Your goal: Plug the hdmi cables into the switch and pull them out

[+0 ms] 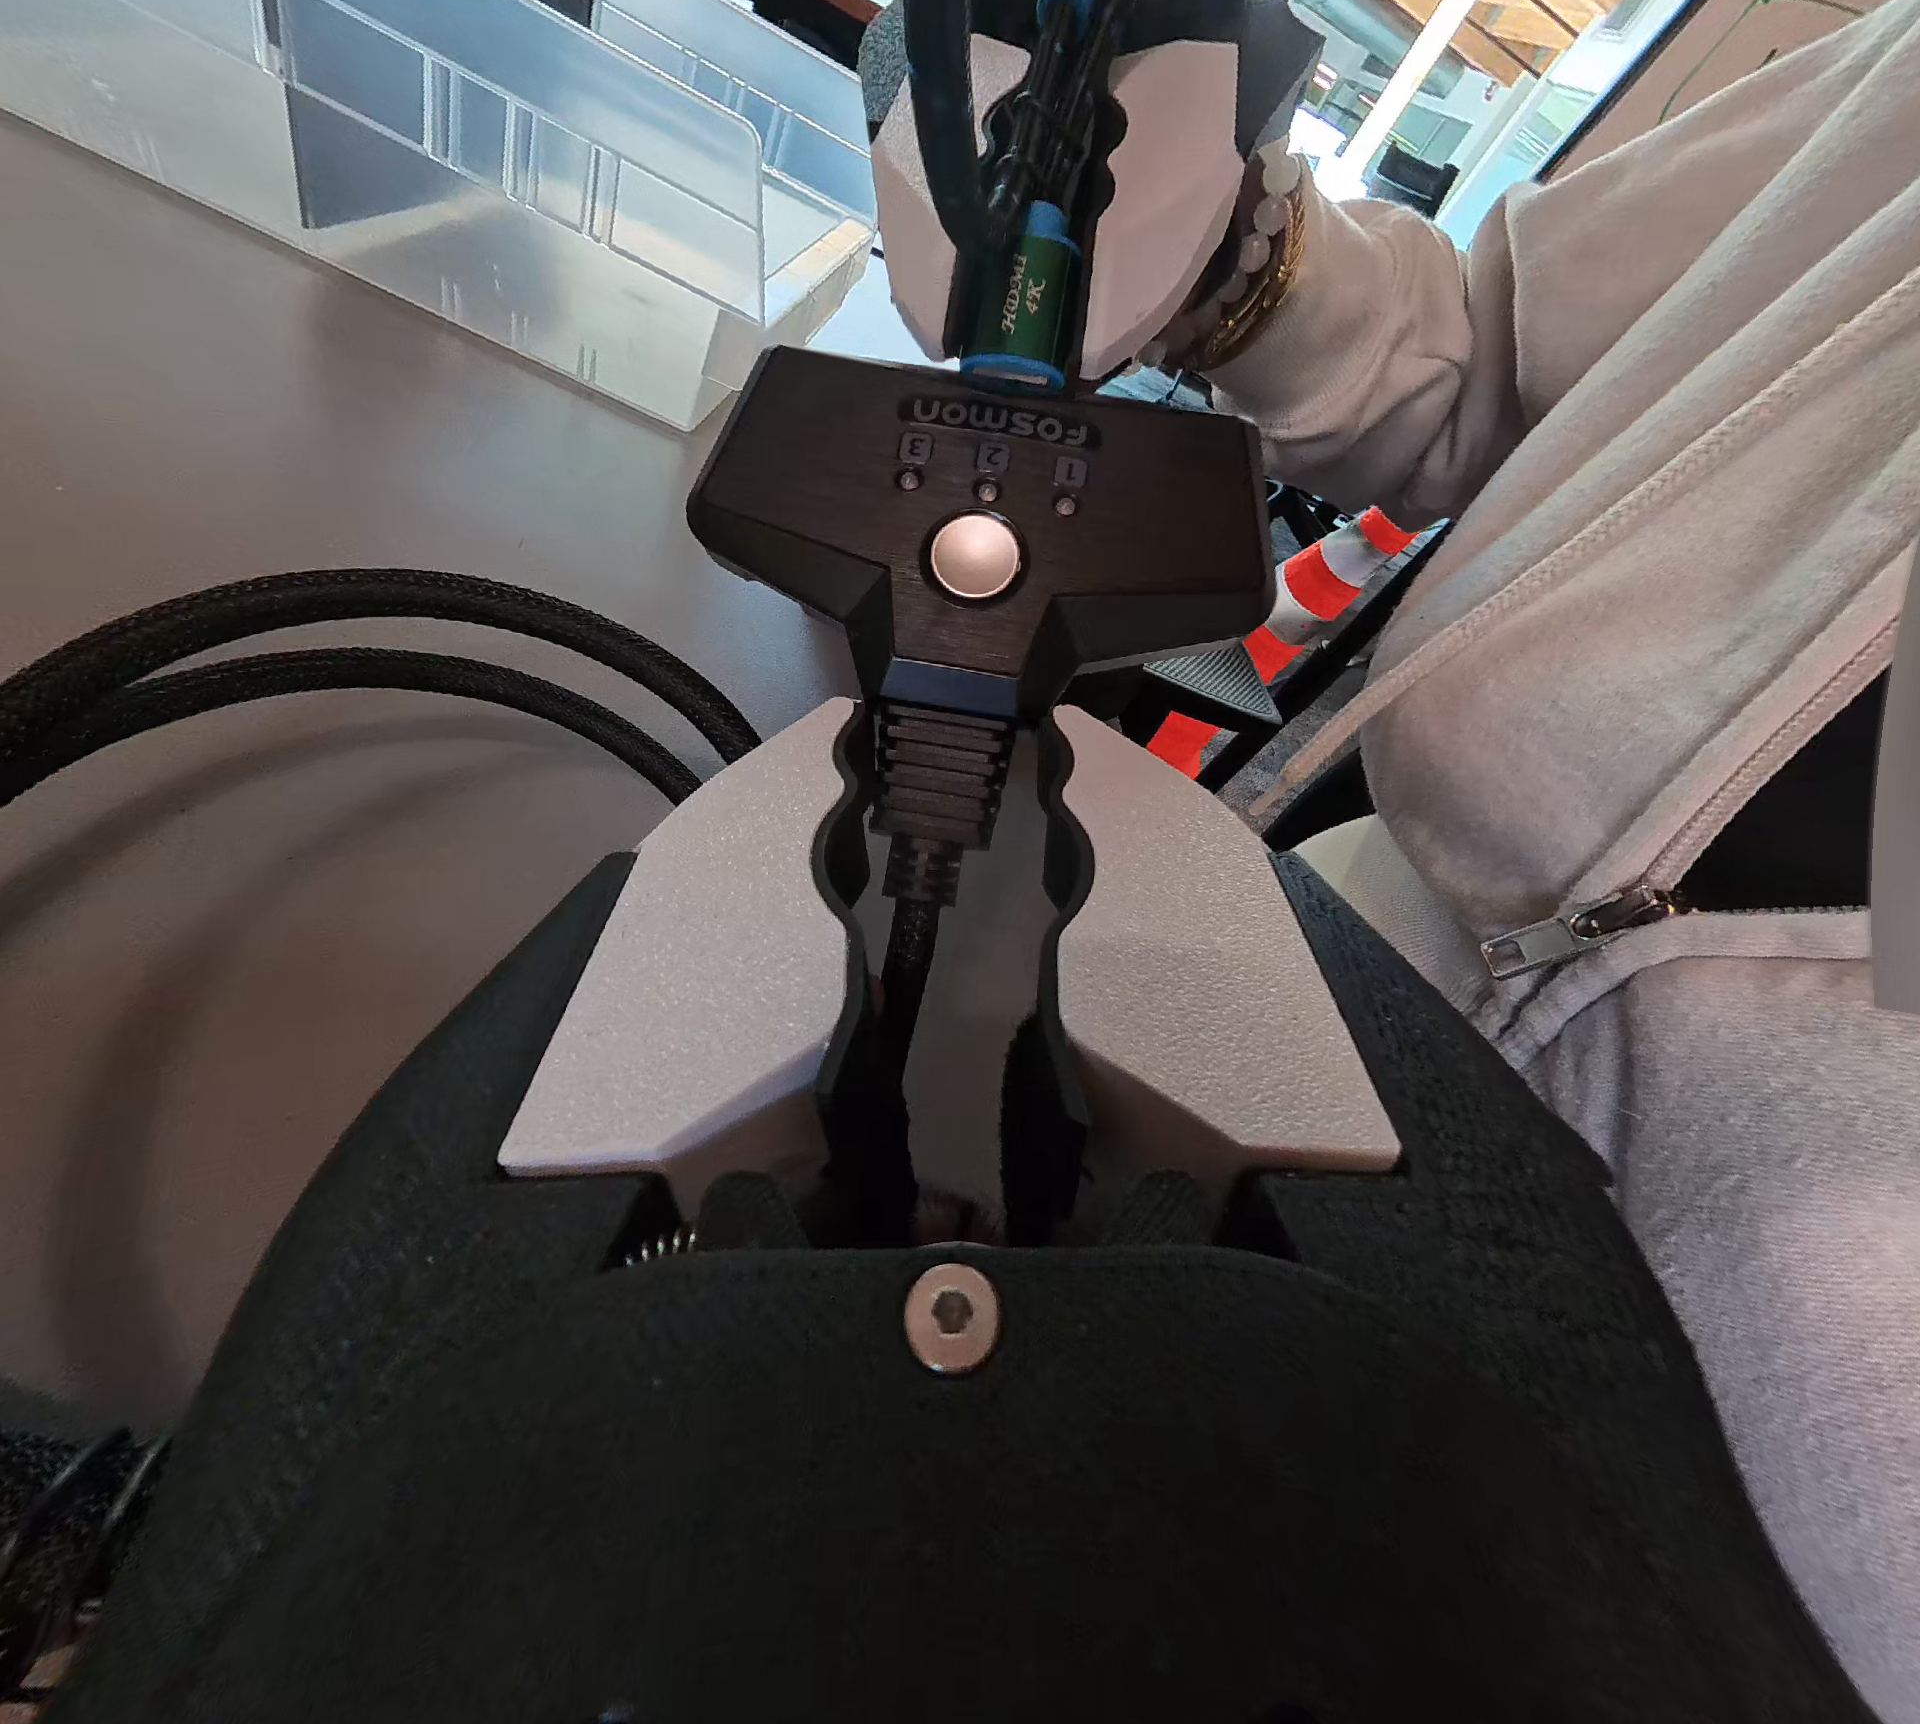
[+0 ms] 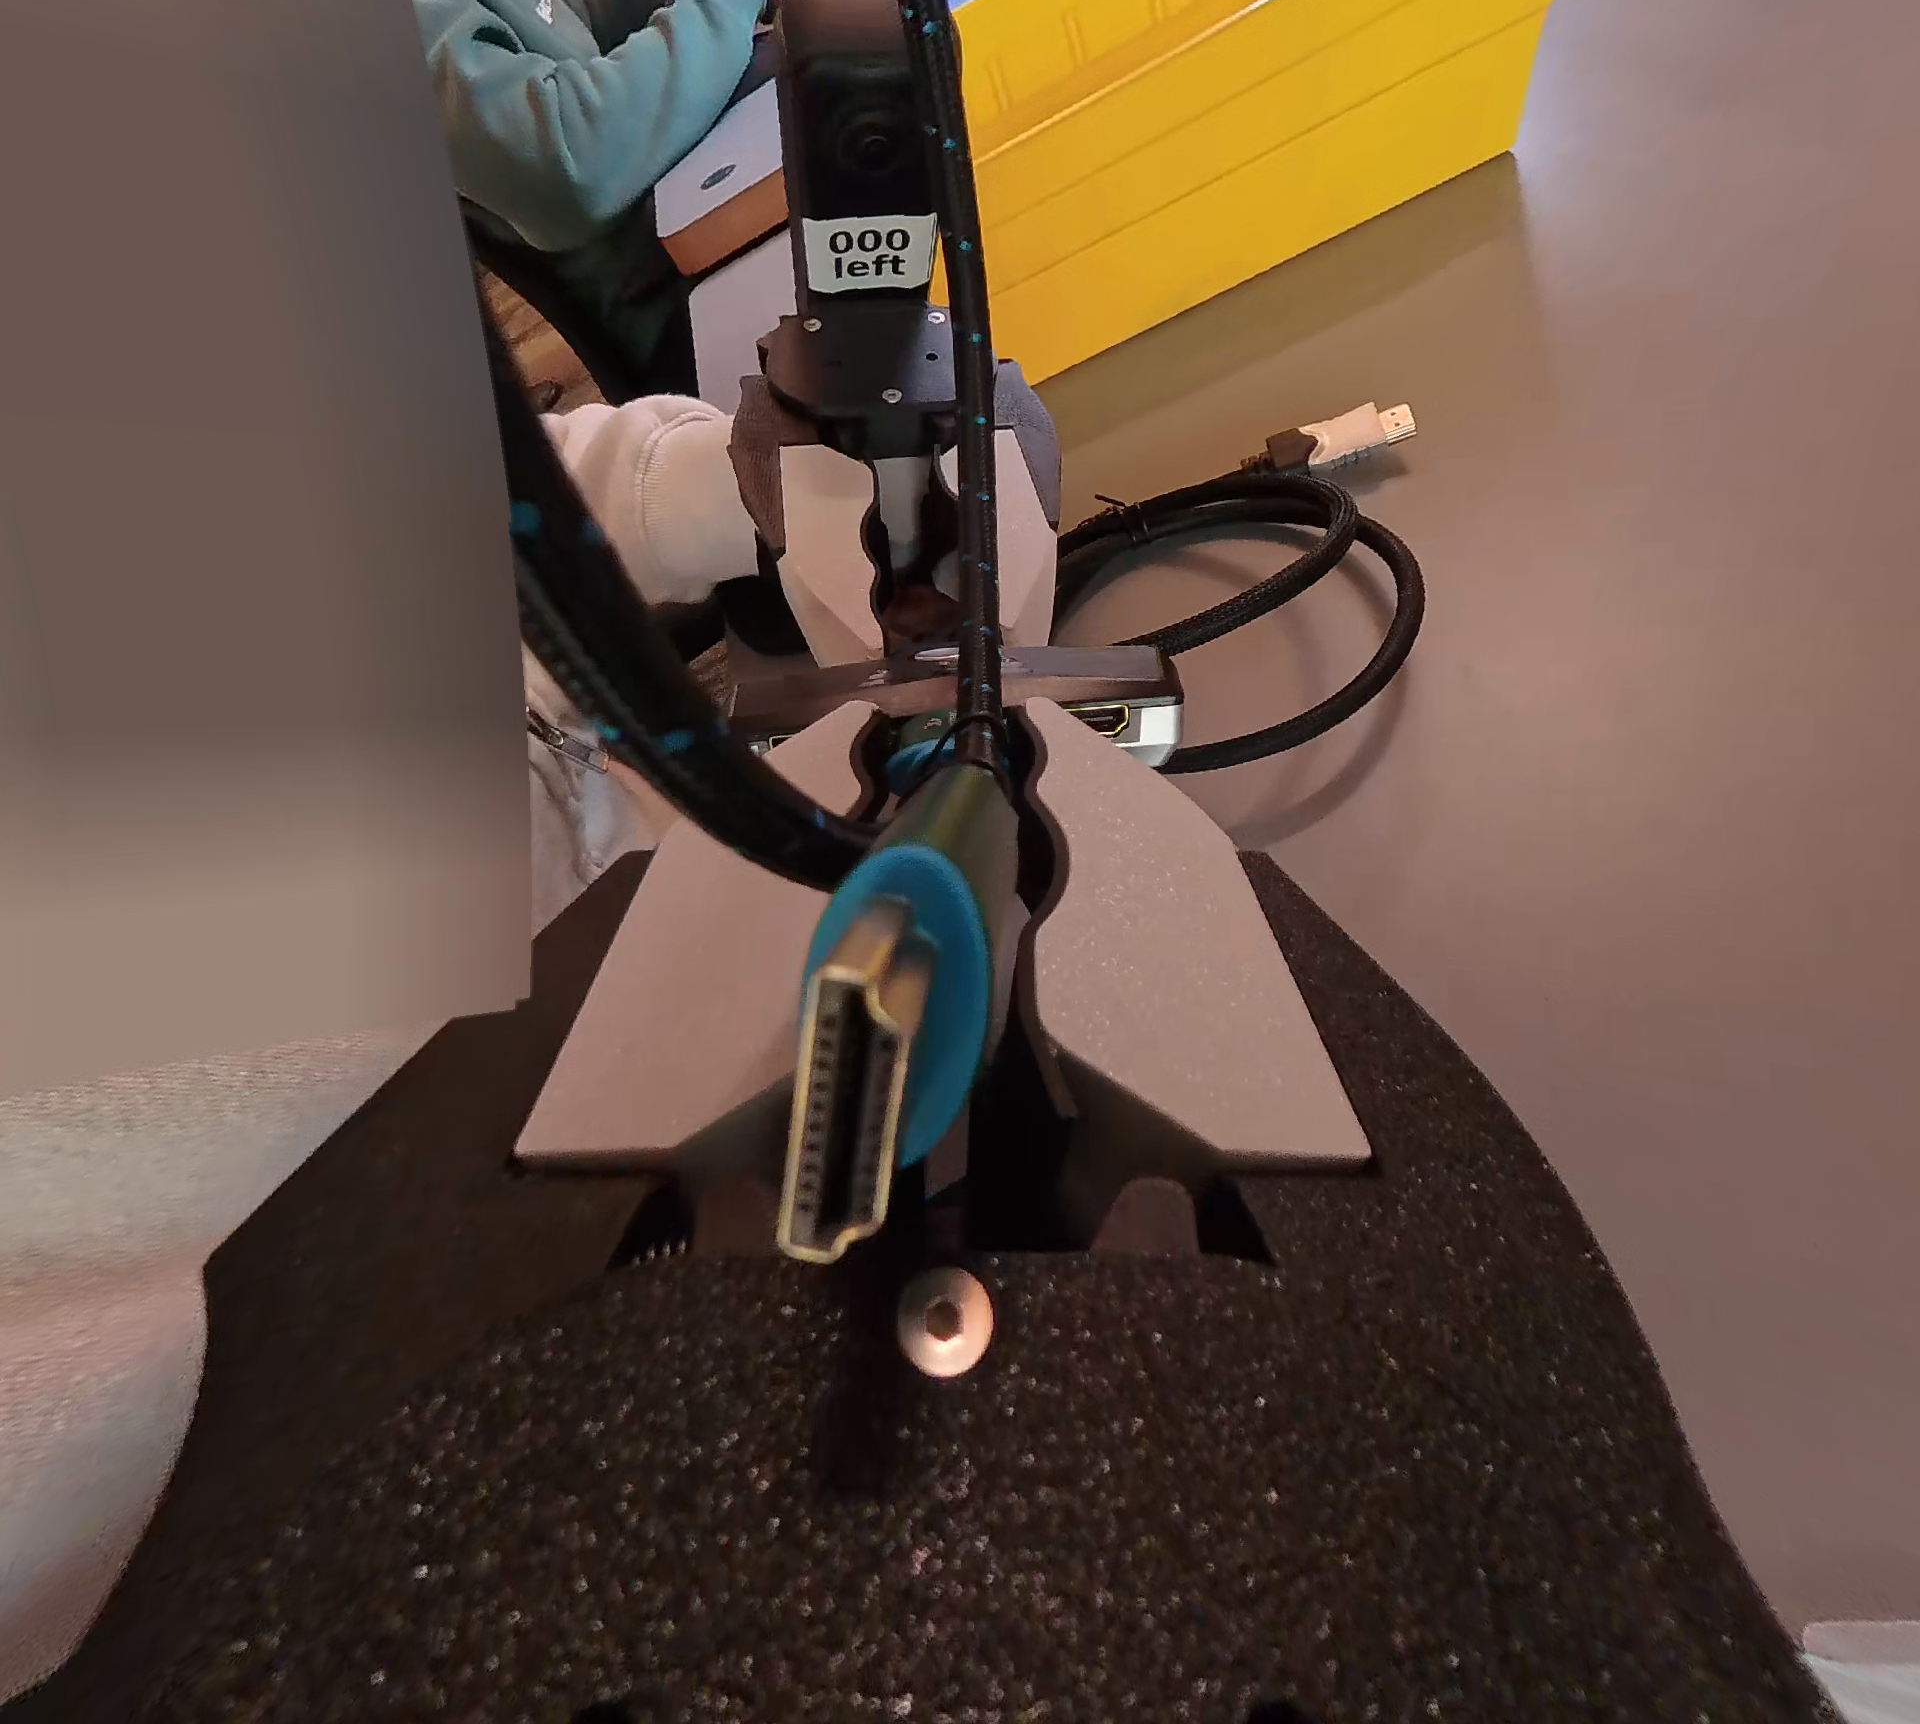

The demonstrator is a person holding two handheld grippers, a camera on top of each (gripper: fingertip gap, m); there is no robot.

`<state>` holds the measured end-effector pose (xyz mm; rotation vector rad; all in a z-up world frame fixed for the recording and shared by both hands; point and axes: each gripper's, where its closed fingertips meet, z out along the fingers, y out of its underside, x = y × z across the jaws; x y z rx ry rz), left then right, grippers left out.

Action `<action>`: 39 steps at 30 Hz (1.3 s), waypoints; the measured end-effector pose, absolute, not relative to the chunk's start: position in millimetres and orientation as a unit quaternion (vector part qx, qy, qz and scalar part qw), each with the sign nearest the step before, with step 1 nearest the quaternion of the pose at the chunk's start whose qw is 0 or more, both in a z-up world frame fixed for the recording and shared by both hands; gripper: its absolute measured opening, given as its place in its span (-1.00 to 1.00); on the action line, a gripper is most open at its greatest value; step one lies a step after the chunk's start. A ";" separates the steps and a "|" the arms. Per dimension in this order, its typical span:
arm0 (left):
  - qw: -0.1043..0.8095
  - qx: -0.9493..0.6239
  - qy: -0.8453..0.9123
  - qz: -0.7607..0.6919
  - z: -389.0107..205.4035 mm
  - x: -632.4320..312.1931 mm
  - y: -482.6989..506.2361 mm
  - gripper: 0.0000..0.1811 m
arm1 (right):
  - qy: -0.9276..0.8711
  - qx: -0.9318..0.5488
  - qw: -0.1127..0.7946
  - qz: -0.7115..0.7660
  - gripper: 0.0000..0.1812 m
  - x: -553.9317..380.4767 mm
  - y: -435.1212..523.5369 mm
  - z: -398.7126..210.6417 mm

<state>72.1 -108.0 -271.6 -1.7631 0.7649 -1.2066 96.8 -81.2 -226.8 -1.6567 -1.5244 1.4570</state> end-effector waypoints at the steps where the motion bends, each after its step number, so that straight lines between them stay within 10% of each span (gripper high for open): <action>1: 0.423 -0.704 0.305 -0.482 -271.6 72.0 -107.9 -0.69 | -0.552 -0.601 0.230 0.530 -0.75 96.4 -81.1 -226.4; 27: 0.592 -0.692 0.253 -0.326 -215.7 14.8 -89.2 -0.42 | -0.399 -0.571 0.455 0.555 -0.76 66.0 -59.5 -202.3; 39: 0.670 -0.726 0.105 -0.110 -164.1 -148.5 -143.9 -0.47 | -0.498 -0.660 0.351 0.439 -0.76 63.0 -81.5 -274.4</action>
